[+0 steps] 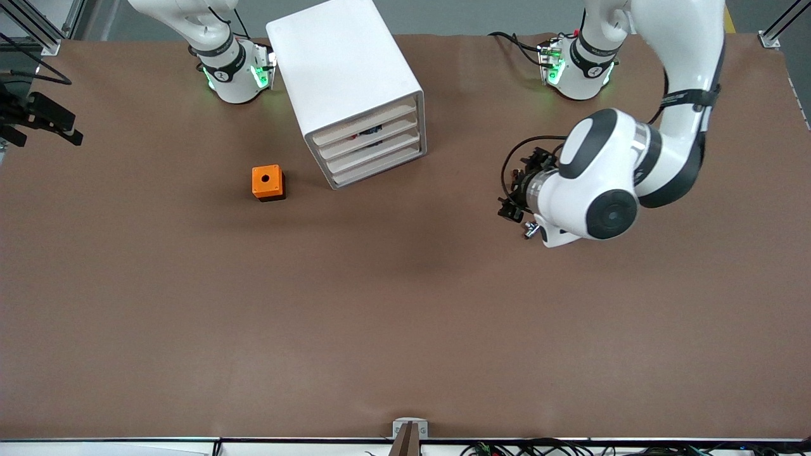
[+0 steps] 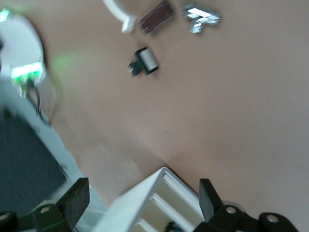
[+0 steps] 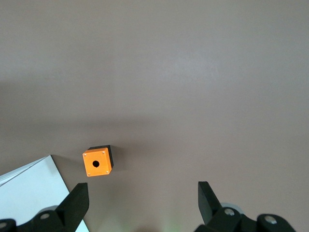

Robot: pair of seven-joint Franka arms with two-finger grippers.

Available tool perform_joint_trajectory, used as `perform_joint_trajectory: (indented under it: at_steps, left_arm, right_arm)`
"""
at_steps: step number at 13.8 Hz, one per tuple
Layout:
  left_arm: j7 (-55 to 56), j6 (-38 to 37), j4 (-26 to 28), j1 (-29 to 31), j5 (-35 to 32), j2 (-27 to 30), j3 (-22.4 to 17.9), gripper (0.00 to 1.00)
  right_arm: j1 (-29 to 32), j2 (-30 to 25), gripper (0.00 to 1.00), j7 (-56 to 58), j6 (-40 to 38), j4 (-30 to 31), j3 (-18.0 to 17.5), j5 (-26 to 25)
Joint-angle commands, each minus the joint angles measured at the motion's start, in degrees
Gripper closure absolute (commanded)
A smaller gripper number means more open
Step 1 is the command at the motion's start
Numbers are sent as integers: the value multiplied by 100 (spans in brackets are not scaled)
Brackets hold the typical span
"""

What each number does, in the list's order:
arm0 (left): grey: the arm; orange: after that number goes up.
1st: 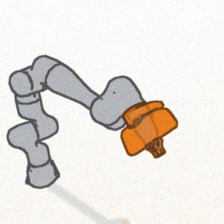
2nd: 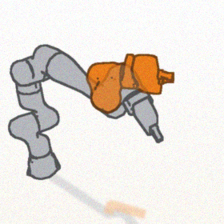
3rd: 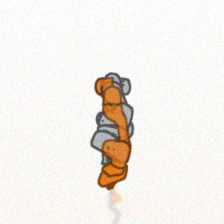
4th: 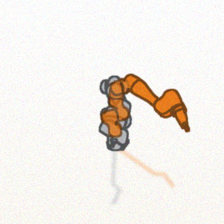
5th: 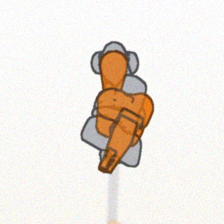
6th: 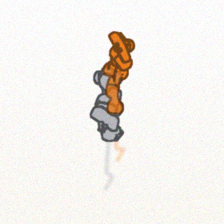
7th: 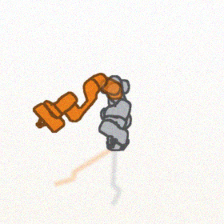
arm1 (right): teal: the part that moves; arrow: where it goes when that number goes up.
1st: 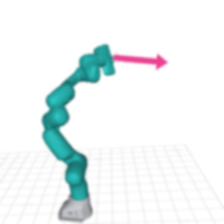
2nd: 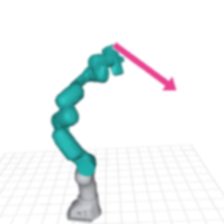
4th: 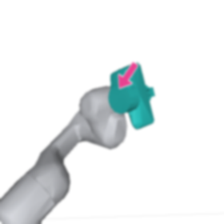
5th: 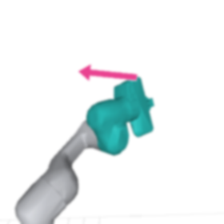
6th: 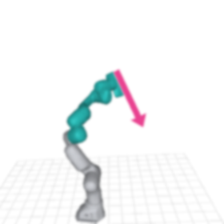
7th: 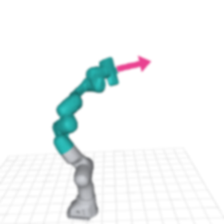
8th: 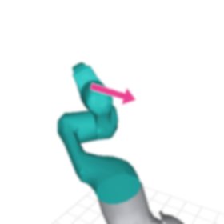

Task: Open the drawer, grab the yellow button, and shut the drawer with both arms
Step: 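Reach the left gripper to the white cabinet's drawer handle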

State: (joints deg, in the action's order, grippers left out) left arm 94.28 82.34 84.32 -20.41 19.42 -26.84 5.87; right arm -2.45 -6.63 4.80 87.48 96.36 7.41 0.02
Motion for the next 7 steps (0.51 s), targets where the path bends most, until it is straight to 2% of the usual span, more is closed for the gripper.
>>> perform_joint_trajectory:
  at_steps: [1, 4, 7]
  left_arm:
    - [933, -122, -170, -68, 621, -338, -16, 0]
    - [1222, -122, -161, -68, 1737, -672, -16, 2]
    - [2328, -78, -179, -182, 2608, -1103, -16, 8]
  right_arm:
    - [86, 792, 0, 39, 15, -318, -21, -90]
    - [236, 1146, 0, 65, 15, -662, -12, -99]
    - [254, 1417, 0, 57, 24, -671, -12, -143]
